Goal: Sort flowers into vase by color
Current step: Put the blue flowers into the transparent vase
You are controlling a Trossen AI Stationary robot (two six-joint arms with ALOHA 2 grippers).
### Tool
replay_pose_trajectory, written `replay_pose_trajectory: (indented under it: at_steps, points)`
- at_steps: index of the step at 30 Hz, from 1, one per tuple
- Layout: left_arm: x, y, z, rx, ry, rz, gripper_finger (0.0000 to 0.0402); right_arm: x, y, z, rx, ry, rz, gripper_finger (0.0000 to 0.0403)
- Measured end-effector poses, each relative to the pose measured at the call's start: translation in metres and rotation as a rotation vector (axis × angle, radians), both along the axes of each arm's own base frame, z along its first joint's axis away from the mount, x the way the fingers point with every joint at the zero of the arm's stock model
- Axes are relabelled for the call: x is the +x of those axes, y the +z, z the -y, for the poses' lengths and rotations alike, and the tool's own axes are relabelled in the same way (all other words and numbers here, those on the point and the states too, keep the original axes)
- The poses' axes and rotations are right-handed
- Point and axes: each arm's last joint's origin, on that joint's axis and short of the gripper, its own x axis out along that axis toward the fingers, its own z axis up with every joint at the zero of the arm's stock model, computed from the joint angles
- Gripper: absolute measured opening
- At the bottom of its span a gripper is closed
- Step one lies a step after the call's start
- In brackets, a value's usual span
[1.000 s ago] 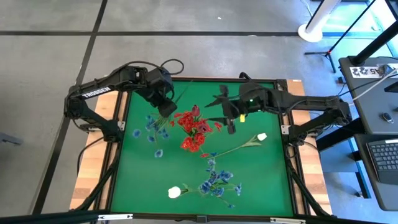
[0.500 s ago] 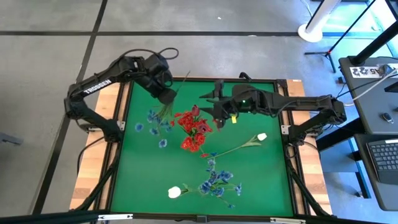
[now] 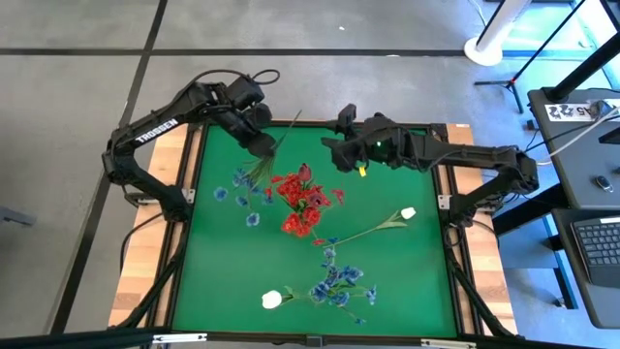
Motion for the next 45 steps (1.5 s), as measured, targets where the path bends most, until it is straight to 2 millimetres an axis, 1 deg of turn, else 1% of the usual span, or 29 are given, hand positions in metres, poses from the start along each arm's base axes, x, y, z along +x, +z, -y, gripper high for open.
replay_pose_trajectory:
  at_steps: [6, 7, 10, 15, 19, 24, 27, 34, 41, 45]
  points:
    - [0.006, 0.003, 0.003, 0.023, -0.062, 0.062, 0.0002, -0.006, 0.000, 0.026, -0.041, -0.098, -0.017, 0.0225]
    - [0.006, 0.003, 0.003, 0.027, -0.065, 0.066, 0.0002, -0.007, 0.000, 0.030, -0.031, -0.092, -0.014, 0.0225]
    - [0.007, 0.004, 0.002, 0.042, -0.074, 0.076, 0.0002, -0.005, -0.003, 0.036, 0.010, -0.003, -0.012, 0.0225]
    - [0.008, 0.004, 0.001, 0.065, -0.089, 0.094, 0.0002, 0.008, -0.013, 0.038, -0.026, 0.042, -0.028, 0.0225]
    - [0.005, 0.004, -0.005, 0.086, -0.056, 0.081, 0.0002, 0.020, -0.022, 0.043, -0.092, 0.014, -0.044, 0.0225]
    - [0.000, 0.004, -0.015, 0.106, -0.003, 0.066, 0.0002, 0.028, -0.024, 0.044, -0.163, 0.028, -0.029, 0.0225]
    - [0.000, 0.005, -0.018, 0.110, 0.010, 0.078, 0.0002, 0.030, -0.025, 0.043, -0.165, 0.075, -0.029, 0.0225]
    - [0.010, 0.007, -0.017, 0.104, -0.037, 0.171, 0.0002, 0.031, -0.023, 0.042, -0.160, 0.134, -0.001, 0.0225]
    - [0.024, -0.008, -0.024, 0.072, -0.042, 0.124, 0.0002, 0.032, -0.018, 0.042, -0.215, 0.164, 0.040, 0.0225]
    - [0.032, -0.016, -0.028, 0.042, -0.069, 0.122, 0.0002, 0.033, -0.019, 0.041, -0.210, 0.181, 0.036, 0.0225]
